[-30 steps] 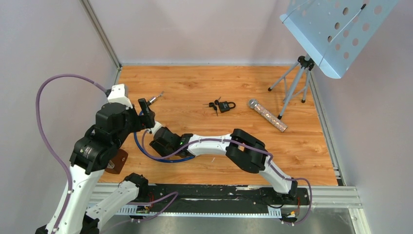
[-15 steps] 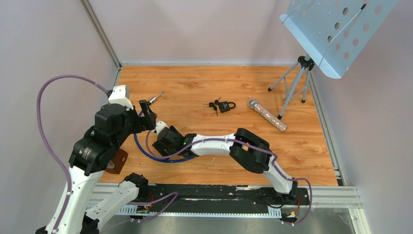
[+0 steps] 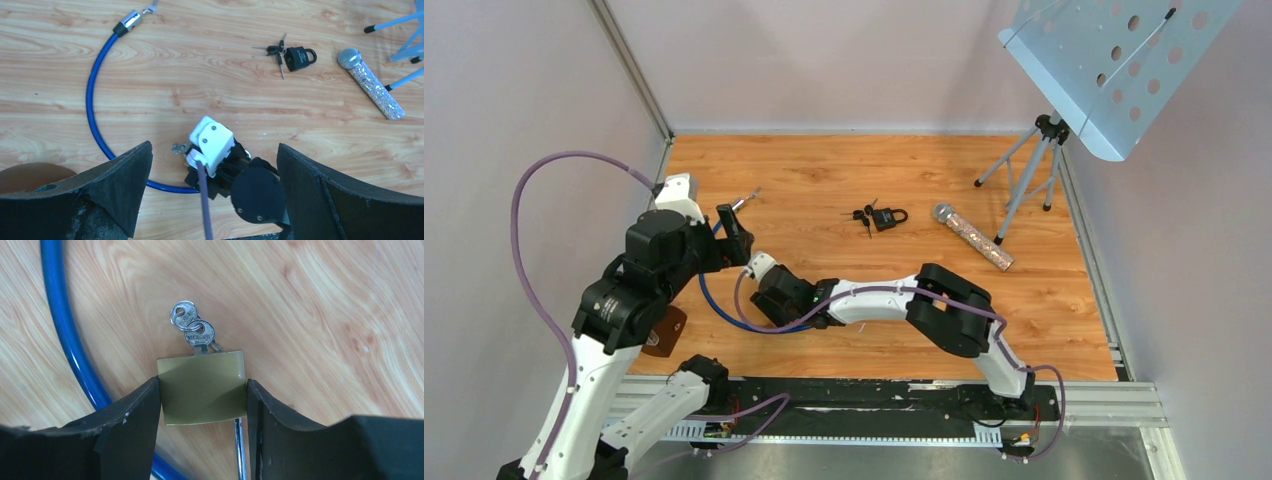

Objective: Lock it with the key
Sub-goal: Pick up the lock from the center of the board.

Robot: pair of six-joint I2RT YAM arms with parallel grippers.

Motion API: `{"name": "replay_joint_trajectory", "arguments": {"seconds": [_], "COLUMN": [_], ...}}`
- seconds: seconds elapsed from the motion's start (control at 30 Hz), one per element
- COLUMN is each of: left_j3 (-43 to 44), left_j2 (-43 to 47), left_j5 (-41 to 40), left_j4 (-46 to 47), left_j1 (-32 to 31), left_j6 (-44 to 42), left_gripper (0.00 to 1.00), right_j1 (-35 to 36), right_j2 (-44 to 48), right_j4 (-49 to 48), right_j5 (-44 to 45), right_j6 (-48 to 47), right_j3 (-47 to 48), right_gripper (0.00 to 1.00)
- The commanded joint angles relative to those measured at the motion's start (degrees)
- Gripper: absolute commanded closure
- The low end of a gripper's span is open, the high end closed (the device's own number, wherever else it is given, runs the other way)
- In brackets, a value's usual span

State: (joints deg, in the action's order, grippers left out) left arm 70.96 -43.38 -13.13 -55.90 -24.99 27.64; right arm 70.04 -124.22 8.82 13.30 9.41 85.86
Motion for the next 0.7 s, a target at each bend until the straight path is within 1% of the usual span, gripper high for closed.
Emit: {"name": "replay_joint_trajectory", "arguments": {"seconds": [0.0, 0.13, 0.27, 0.47, 0.6, 0.63, 0.67], "left_j3": [-1.91, -3.56, -4.31, -5.02, -8.06, -9.42, -10.0], "left_j2": [-1.53, -1.31, -1.58, -5.4, -7.0, -7.25, -7.95], "left_j5": [4.35, 7.17, 10.95, 20.33, 27.57, 31.15, 32.64], "left_j4": [4.56, 9.86, 14.2, 16.24, 18.99, 20.48, 21.09], "left_j1": [0.08, 0.09, 0.07, 0.04, 0.09, 0.09, 0.11], "left_j6": [2.68, 4.38, 5.78, 6.78, 6.09, 5.47, 5.18], "left_gripper": [0.0, 0.0, 0.0, 0.0, 0.01, 0.02, 0.02], "right_j1": [-1.4, -3.0, -3.69, -4.72, -4.78, -4.82, -4.78], "right_j2": [9.42, 18.77, 26.82, 37.74, 44.11, 45.29, 46.46], "right_j4": [-8.78, -19.99, -26.71, -28.64, -27.72, -27.26, -27.08], "right_j5": [2.28, 1.56, 1.94, -0.81, -3.71, -4.65, -5.21], "right_j6": [-5.44, -9.02, -13.58, -16.07, -17.7, -18.04, -18.29], "right_j3": [-10.36, -20.1, -27.1, -33.18, -35.09, -35.47, -35.91], "right_gripper": [0.74, 0.74, 0.77, 0.78, 0.79, 0.79, 0.79]}}
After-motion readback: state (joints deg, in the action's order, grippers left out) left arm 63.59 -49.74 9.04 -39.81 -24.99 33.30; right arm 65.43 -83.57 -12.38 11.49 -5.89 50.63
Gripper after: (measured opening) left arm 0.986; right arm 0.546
